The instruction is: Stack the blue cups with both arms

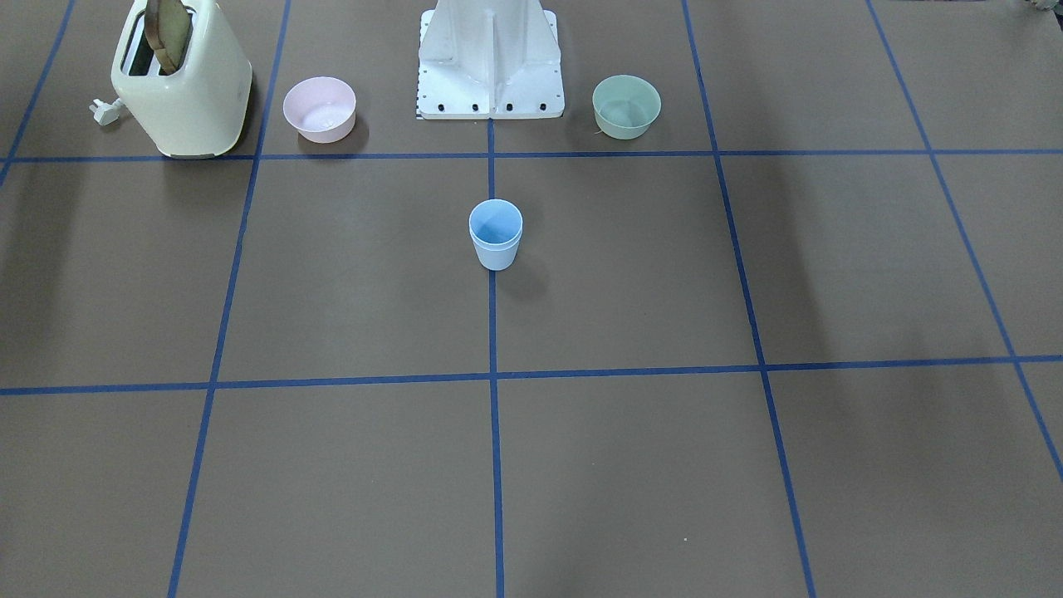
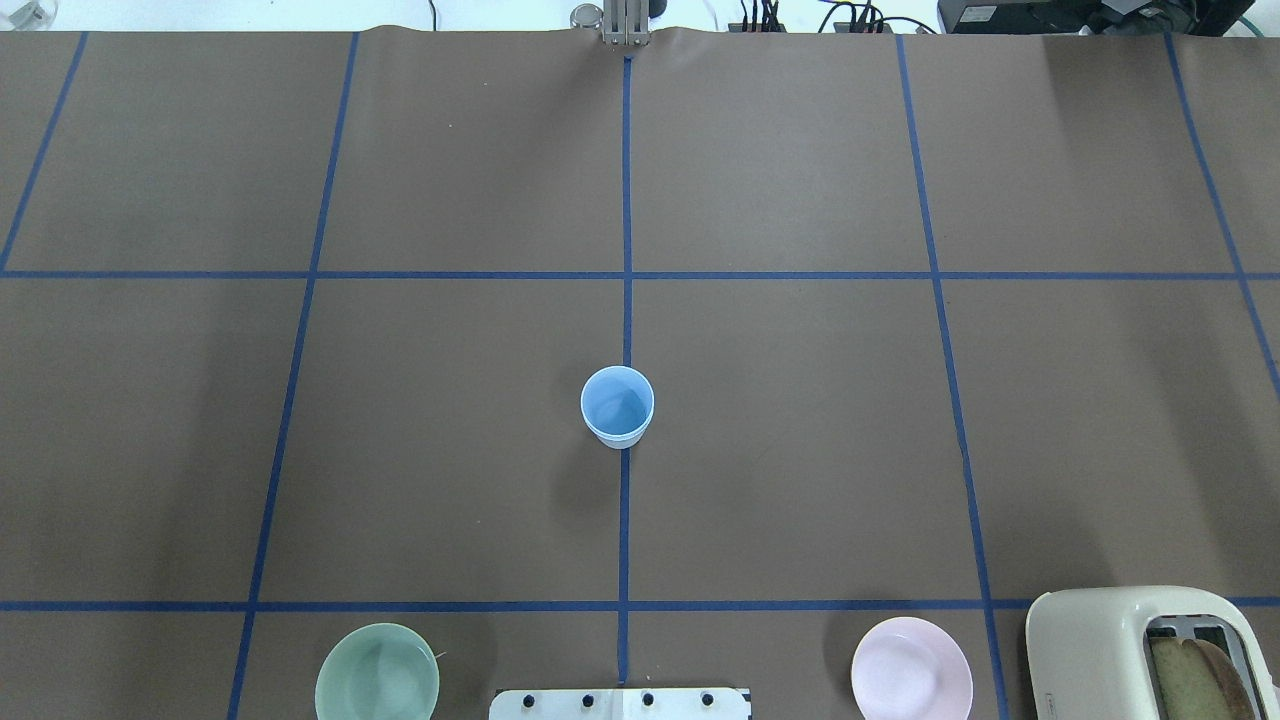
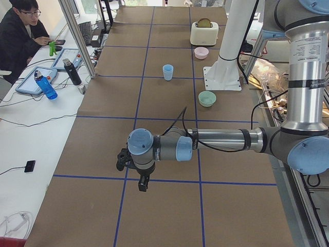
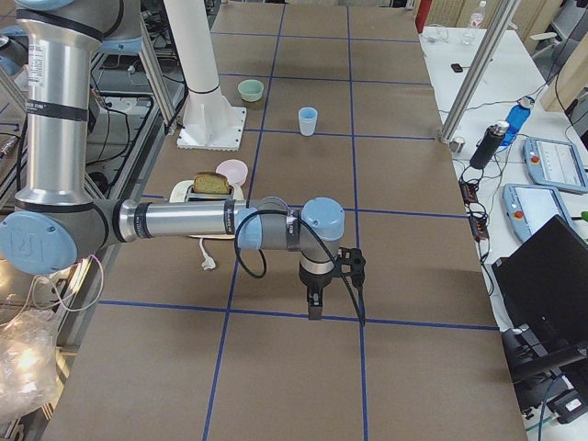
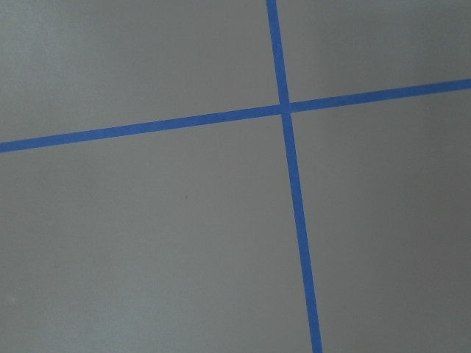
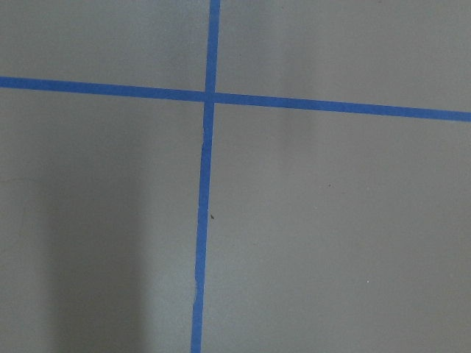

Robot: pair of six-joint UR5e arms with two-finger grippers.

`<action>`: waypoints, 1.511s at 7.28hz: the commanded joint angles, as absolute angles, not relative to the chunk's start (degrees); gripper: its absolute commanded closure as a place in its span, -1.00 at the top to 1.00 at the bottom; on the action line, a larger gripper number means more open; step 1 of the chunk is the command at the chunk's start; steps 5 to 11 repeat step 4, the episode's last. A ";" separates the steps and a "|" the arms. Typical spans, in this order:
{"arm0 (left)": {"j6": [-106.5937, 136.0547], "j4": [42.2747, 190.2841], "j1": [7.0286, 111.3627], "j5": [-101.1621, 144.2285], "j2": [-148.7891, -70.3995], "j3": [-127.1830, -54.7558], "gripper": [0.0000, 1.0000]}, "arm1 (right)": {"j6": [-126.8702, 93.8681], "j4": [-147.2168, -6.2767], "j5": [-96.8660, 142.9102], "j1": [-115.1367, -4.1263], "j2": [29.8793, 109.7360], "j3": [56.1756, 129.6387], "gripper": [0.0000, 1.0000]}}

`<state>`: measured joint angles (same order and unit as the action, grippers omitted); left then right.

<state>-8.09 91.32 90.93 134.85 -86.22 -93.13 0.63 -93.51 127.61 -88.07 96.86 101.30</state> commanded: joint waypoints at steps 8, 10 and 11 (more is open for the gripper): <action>-8.09 91.32 91.05 134.82 -86.22 -93.16 0.97 | 0.62 -93.51 128.14 -88.07 96.86 101.34 1.00; -8.09 91.32 91.05 134.82 -86.22 -93.16 0.97 | 0.62 -93.51 128.14 -88.07 96.86 101.34 1.00; -8.09 91.32 91.05 134.82 -86.22 -93.16 0.97 | 0.62 -93.51 128.14 -88.07 96.86 101.34 1.00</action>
